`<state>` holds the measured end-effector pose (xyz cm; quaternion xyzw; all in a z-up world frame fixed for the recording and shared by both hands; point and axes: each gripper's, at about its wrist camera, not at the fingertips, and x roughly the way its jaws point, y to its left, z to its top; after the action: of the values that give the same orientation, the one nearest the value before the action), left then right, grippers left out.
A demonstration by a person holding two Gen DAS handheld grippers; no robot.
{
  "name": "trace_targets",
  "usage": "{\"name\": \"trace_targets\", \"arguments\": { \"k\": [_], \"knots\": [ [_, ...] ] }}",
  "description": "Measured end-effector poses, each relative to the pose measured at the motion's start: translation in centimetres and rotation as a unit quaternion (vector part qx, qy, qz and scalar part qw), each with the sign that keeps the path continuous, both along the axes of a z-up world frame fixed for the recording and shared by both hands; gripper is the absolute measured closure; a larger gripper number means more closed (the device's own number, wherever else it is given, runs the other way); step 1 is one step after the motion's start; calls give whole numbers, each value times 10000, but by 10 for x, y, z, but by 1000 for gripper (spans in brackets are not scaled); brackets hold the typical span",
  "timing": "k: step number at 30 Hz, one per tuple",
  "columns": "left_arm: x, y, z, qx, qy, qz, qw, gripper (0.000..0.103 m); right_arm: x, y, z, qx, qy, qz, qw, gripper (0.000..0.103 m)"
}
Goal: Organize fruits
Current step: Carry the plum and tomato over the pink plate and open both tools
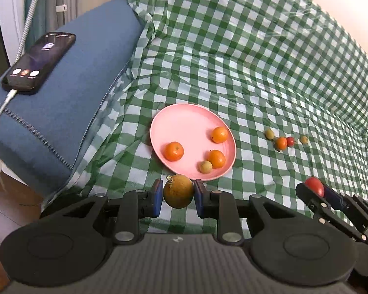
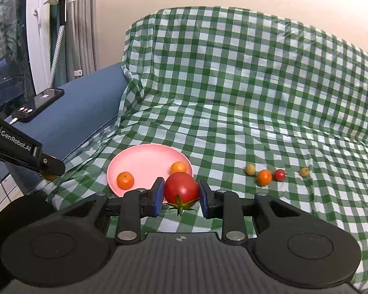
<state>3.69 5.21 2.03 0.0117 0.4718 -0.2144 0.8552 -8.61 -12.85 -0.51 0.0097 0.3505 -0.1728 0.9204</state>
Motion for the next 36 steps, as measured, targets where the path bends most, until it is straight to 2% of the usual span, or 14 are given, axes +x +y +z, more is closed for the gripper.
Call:
{"name": "trace_targets", "arguments": {
  "k": [18,30,36],
  "knots": [
    [99,-68,-57,319,319,-262,9986,74,95,-45,-64,381,357,-67,9986,72],
    [143,-102,-109,709,632,-400,9947,74,133,-63,-115,487,702,-62,9963,72],
    [160,-111,-124,838,675,-403,9934,74,146,-67,-132,533,860,-18,9949,72]
  ]
}}
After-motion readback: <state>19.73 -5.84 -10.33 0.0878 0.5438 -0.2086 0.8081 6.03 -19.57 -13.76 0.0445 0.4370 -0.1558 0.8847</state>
